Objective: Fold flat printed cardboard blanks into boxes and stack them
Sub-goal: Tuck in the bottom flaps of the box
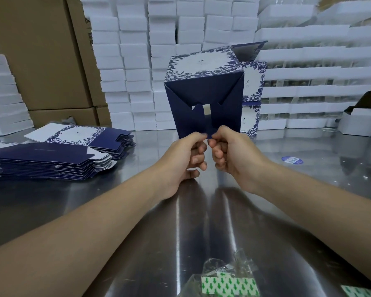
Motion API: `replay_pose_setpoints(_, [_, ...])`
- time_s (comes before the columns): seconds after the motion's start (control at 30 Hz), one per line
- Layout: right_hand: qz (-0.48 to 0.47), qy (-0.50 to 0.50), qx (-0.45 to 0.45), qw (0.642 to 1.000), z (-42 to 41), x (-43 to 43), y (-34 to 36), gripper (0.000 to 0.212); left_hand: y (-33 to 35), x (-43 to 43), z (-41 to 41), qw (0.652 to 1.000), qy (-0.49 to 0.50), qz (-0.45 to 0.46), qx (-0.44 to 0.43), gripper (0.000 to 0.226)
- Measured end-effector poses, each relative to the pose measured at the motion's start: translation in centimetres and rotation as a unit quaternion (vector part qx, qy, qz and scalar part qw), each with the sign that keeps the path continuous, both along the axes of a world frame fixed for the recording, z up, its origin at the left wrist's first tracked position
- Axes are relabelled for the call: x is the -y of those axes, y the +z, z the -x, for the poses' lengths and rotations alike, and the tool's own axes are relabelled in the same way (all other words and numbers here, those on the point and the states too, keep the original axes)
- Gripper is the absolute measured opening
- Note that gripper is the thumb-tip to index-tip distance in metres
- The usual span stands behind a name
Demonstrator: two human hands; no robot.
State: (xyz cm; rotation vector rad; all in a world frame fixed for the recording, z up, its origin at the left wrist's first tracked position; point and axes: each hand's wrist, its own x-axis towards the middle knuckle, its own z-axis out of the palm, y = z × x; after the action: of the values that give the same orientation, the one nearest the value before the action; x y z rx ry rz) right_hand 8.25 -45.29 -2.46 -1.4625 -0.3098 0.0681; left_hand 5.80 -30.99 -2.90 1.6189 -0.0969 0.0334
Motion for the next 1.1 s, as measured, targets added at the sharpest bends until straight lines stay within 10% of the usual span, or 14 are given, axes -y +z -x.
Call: replay_pose_setpoints(1.1, [-0.036, 0.083, -0.044, 0.995, -0.38, -0.11, -0.49, 0.029, -0.42, 0.05, -0.25, 0.999, 0.025, -0.008, 0.040, 0.041])
